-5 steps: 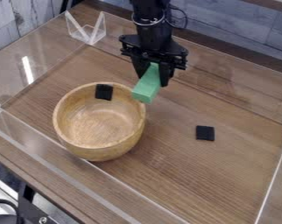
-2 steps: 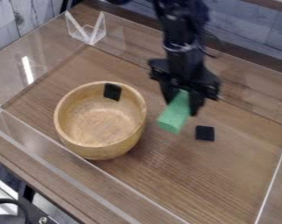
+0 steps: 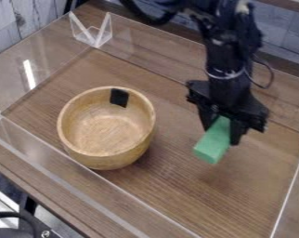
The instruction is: Move green stick from inside the wooden bowl to the table next to it
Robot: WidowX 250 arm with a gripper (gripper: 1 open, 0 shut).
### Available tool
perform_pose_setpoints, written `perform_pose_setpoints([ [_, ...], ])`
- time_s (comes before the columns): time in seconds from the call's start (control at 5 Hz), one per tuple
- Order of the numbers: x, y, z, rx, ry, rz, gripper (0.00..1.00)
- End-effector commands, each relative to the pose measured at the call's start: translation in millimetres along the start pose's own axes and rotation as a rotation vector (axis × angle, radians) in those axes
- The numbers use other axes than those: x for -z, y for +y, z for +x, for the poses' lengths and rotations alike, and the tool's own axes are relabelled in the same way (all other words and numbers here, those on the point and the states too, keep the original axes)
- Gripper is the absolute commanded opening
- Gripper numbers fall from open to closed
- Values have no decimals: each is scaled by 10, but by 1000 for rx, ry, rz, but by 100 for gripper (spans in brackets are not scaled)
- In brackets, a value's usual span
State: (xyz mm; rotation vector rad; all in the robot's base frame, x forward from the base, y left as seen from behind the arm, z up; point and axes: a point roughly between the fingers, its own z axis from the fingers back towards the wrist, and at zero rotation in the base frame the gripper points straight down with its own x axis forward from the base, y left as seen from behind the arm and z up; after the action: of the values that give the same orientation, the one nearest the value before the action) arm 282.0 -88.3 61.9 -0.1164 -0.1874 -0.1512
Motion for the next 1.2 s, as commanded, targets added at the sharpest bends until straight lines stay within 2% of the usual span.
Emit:
perform_pose_setpoints([
  [0.0,-28,-15,4,-4,-15,-17,0],
  [0.2,43,-7,-121,-12,47,-38,0],
  [1.0,120,33,-342,-35,148,-75,0],
])
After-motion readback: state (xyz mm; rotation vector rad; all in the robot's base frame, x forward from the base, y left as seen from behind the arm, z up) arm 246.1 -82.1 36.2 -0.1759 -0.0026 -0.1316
